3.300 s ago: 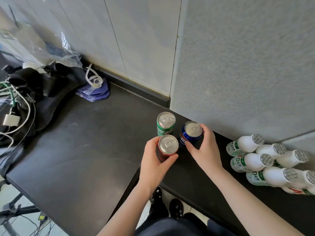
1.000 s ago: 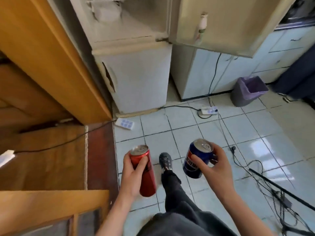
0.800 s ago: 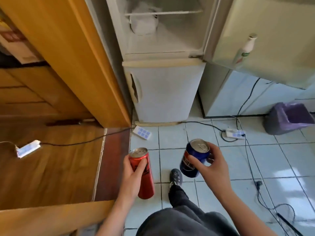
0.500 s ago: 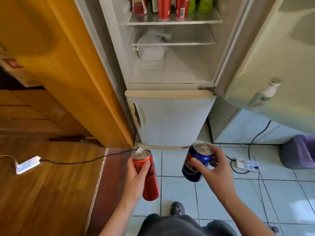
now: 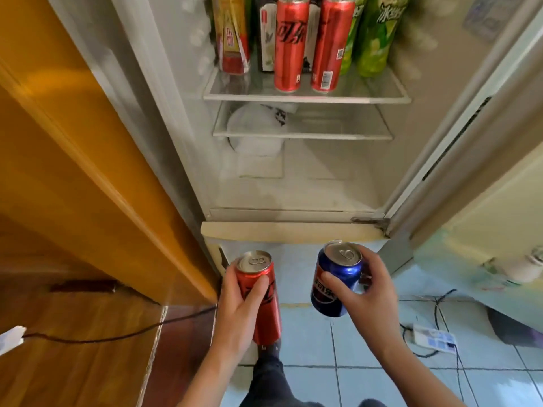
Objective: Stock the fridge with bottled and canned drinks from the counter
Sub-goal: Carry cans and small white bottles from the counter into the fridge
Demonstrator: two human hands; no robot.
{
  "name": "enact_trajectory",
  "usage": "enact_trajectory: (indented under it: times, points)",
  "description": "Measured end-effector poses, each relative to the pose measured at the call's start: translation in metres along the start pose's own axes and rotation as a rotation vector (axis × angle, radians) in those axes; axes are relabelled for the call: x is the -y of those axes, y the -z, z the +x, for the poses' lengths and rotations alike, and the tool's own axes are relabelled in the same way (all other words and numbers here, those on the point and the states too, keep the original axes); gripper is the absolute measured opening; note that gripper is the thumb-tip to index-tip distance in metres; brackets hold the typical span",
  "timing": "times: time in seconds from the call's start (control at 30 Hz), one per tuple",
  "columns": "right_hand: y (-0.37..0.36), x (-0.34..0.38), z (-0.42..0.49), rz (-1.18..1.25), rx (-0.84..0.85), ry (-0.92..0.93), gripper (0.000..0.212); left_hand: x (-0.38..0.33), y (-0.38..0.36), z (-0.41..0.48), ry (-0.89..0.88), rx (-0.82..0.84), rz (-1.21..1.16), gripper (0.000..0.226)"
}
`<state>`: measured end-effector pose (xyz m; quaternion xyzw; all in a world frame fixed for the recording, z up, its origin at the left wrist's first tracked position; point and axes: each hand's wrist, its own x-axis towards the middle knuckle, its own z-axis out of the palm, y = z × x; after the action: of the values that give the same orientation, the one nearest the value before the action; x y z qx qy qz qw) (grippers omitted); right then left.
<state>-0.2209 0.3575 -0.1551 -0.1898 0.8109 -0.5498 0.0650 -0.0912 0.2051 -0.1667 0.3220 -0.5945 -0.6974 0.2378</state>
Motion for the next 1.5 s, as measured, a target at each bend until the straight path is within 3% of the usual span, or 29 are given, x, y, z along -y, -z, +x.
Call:
enact_trajectory:
  times: [0.13, 0.33, 0.6, 0.73, 0.83, 1.1, 1.5]
  points:
    - [-0.020, 0.036, 0.071, 0.030, -0.047, 0.068, 0.055, -0.051, -0.008, 0.077, -0.141, 0.066, -0.027, 0.044]
    - [-0.036, 0.092, 0.160, 0.083, -0.200, 0.232, 0.058, -0.136, -0.018, 0.173, -0.368, 0.115, -0.065, 0.051]
    - [-0.025, 0.131, 0.257, 0.167, -0.453, 0.391, 0.061, -0.210, -0.044, 0.268, -0.672, 0.021, -0.088, 0.033]
    - [-0.010, 0.139, 0.296, 0.143, -0.496, 0.377, 0.060, -0.227, -0.056, 0.294, -0.708, -0.014, -0.072, 0.041]
    - [-0.004, 0.136, 0.320, 0.143, -0.470, 0.338, 0.059, -0.231, -0.060, 0.310, -0.717, -0.027, -0.040, 0.053]
    - [-0.004, 0.122, 0.347, 0.182, -0.321, 0.347, 0.056, -0.229, -0.075, 0.332, -0.686, -0.069, -0.011, 0.039]
    - [-0.002, 0.108, 0.368, 0.241, -0.154, 0.284, 0.056, -0.218, -0.086, 0.350, -0.665, -0.082, 0.059, 0.041]
